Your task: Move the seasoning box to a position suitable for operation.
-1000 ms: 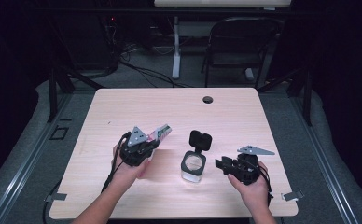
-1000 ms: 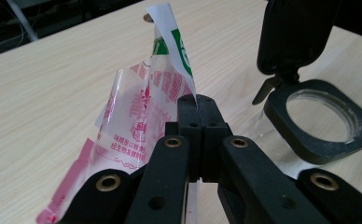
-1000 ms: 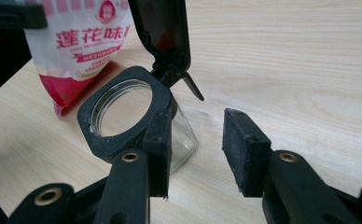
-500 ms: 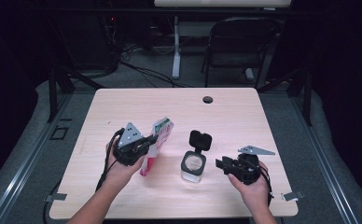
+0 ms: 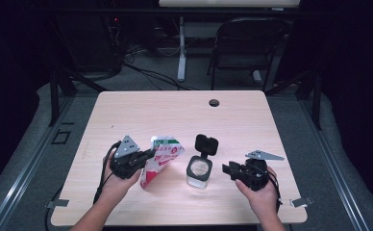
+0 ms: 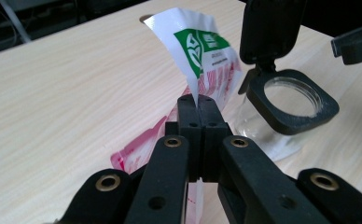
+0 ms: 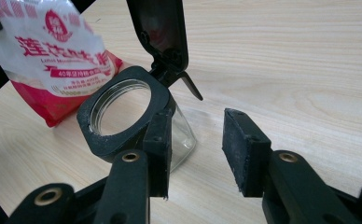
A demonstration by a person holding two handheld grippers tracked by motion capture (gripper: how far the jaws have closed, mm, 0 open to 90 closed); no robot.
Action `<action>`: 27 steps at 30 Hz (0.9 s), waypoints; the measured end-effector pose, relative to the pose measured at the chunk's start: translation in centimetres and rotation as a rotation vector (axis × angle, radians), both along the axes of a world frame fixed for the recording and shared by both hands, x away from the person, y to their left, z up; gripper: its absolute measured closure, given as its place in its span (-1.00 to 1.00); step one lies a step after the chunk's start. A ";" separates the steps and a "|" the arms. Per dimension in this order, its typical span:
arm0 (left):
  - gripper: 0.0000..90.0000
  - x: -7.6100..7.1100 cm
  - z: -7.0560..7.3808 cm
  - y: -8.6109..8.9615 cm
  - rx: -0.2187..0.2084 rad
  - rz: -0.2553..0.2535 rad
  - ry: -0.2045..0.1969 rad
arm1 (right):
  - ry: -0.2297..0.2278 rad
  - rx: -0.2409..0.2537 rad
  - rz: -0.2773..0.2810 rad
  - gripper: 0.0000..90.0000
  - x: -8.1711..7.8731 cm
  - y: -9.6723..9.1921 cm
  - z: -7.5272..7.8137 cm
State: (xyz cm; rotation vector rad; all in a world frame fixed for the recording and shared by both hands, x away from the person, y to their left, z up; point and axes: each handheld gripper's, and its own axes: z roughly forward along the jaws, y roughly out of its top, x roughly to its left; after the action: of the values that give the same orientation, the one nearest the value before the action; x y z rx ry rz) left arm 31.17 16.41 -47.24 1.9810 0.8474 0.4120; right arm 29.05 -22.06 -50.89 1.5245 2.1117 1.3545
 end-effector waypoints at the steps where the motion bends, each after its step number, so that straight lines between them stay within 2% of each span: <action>1: 1.00 -0.1 -0.2 0.2 -0.010 -0.005 0.013 | -0.001 0.000 0.000 0.40 0.0 0.0 0.0; 8: 1.00 -0.8 -0.7 0.6 -0.046 -0.015 0.014 | 0.000 -0.001 -0.003 0.40 0.1 -0.1 0.0; 11: 1.00 -0.8 -0.9 0.0 -0.032 -0.018 0.005 | 0.002 0.002 -0.004 0.40 0.2 0.0 0.0; 19: 1.00 -0.8 -1.4 -1.4 -0.013 -0.057 0.019 | 0.002 0.005 -0.009 0.40 0.1 -0.2 -0.1; 26: 0.96 -0.9 -2.0 -2.2 -0.005 -0.065 0.024 | -0.001 -0.001 -0.012 0.40 0.0 -0.3 0.0; 27: 0.95 -0.9 -2.0 -2.2 0.007 -0.069 0.023 | -0.001 -0.001 -0.012 0.40 0.0 -0.3 0.0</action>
State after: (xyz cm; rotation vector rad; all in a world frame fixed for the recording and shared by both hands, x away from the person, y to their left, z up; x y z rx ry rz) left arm 30.31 14.17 -49.25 2.0185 0.7903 0.3532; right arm 29.01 -22.36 -50.93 1.5333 2.0996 1.3495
